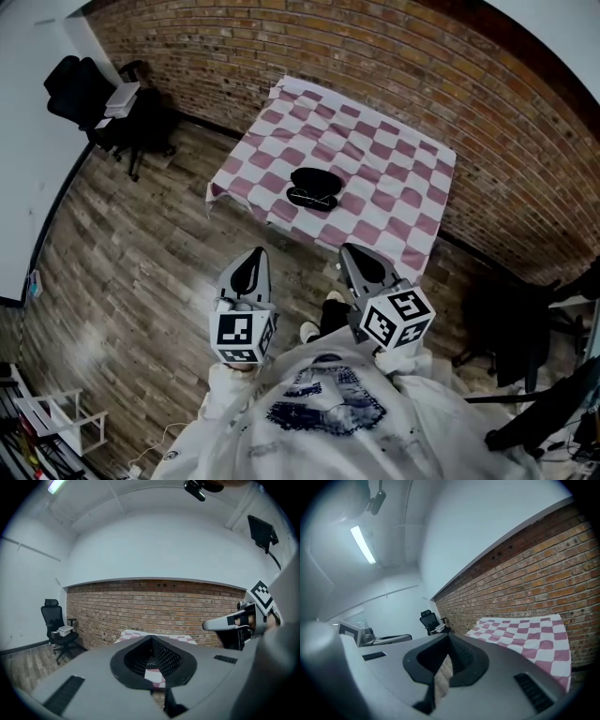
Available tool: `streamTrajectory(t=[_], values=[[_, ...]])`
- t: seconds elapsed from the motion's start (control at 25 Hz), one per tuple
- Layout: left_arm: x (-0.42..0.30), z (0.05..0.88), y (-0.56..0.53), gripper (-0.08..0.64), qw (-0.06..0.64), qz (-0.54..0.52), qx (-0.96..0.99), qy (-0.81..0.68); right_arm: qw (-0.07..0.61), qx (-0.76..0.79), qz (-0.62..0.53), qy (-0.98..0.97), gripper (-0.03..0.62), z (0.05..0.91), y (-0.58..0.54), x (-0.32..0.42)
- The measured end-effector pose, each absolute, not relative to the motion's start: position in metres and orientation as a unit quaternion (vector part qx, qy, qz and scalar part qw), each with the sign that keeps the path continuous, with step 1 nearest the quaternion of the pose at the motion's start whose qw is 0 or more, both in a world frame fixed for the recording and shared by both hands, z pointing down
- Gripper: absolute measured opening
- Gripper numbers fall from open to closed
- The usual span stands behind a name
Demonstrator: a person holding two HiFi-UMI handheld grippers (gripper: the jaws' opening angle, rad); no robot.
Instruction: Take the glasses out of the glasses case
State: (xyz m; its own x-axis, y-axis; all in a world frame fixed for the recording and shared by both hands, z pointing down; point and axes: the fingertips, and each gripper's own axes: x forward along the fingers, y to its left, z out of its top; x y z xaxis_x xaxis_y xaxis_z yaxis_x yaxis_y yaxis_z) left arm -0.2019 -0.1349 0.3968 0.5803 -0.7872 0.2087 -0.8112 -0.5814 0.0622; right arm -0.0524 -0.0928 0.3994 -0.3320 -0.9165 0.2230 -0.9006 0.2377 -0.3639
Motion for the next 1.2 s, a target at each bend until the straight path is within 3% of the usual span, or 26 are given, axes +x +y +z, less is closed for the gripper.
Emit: streamTrajectory(t=[1.2], values=[[-0.115, 0.422, -0.27, 0.009, 0.061, 0.14, 0.903, -0.402, 0.046, -0.609, -0.241, 0.754, 0.014, 0.405, -0.222, 0.038]])
